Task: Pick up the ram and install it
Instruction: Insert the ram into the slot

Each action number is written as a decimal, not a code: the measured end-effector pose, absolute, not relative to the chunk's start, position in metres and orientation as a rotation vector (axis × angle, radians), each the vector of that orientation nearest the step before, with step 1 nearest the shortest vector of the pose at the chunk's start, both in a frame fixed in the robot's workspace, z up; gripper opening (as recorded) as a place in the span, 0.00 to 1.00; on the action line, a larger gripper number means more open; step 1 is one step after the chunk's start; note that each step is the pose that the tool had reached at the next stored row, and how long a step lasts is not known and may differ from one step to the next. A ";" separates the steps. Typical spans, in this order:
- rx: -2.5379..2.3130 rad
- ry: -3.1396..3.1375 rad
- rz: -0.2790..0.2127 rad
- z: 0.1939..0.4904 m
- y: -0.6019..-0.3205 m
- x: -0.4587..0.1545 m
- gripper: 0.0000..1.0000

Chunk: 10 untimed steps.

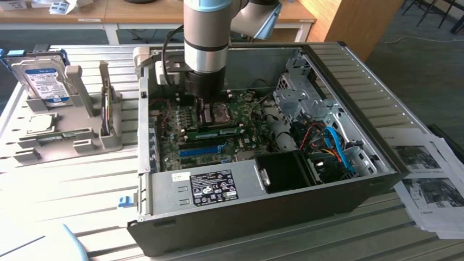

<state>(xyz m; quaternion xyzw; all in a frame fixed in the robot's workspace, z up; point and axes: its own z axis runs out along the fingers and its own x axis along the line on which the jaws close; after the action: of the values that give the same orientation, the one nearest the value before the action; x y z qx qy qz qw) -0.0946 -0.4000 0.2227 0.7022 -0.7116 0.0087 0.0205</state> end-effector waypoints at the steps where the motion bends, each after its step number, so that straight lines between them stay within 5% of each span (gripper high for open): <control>1: 2.178 -2.207 0.027 0.223 -0.400 -0.095 0.09; 10: 2.177 -2.206 0.027 0.232 -0.400 -0.095 0.09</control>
<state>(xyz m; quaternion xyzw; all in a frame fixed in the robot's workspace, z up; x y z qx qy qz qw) -0.0946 -0.4001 0.2318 0.7022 -0.7116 0.0087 0.0208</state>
